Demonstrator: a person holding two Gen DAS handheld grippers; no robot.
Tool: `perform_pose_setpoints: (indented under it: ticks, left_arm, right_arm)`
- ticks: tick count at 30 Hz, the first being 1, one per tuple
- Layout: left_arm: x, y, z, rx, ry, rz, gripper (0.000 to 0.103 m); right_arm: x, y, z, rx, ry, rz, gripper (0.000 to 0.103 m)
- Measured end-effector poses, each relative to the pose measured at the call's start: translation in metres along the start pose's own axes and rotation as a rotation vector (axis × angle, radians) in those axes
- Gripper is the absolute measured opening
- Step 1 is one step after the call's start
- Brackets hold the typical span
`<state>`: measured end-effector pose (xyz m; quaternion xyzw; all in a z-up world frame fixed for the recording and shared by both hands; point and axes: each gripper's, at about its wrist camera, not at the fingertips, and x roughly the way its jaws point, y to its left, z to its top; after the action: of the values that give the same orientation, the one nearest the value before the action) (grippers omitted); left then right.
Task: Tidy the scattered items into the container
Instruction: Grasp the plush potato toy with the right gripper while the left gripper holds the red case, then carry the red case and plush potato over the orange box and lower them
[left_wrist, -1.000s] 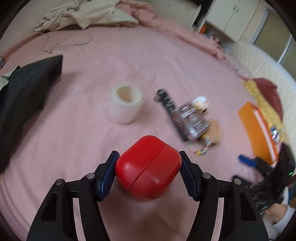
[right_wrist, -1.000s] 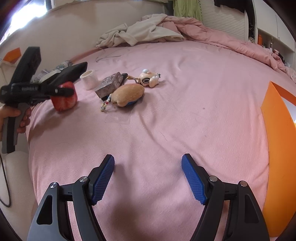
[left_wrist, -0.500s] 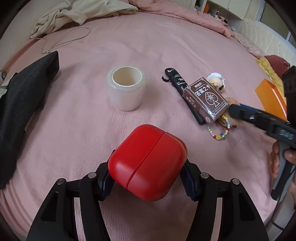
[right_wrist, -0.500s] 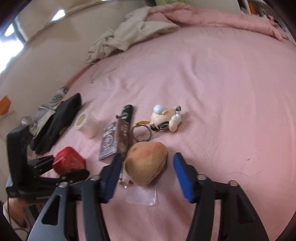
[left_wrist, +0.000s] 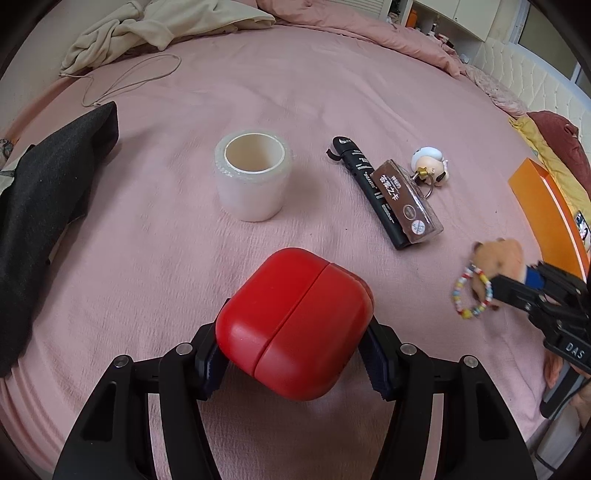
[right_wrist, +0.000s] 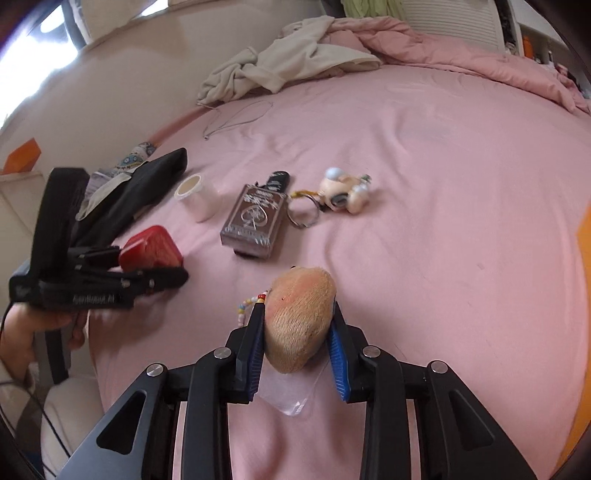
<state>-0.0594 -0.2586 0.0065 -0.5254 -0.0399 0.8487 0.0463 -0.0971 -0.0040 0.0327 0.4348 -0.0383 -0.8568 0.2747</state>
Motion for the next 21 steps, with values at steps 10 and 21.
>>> perform_pose_setpoints:
  ticks: [10,21]
  left_arm:
    - [-0.012,-0.018,-0.003,0.076,-0.031,0.042,0.062]
    - [-0.047,-0.144,0.025,0.178,-0.125,-0.155,0.062]
  right_arm:
    - [-0.068,-0.034,-0.045,-0.016,-0.086,-0.126,0.030]
    - [-0.172,-0.074,-0.050,0.022,-0.278,-0.252,0.030]
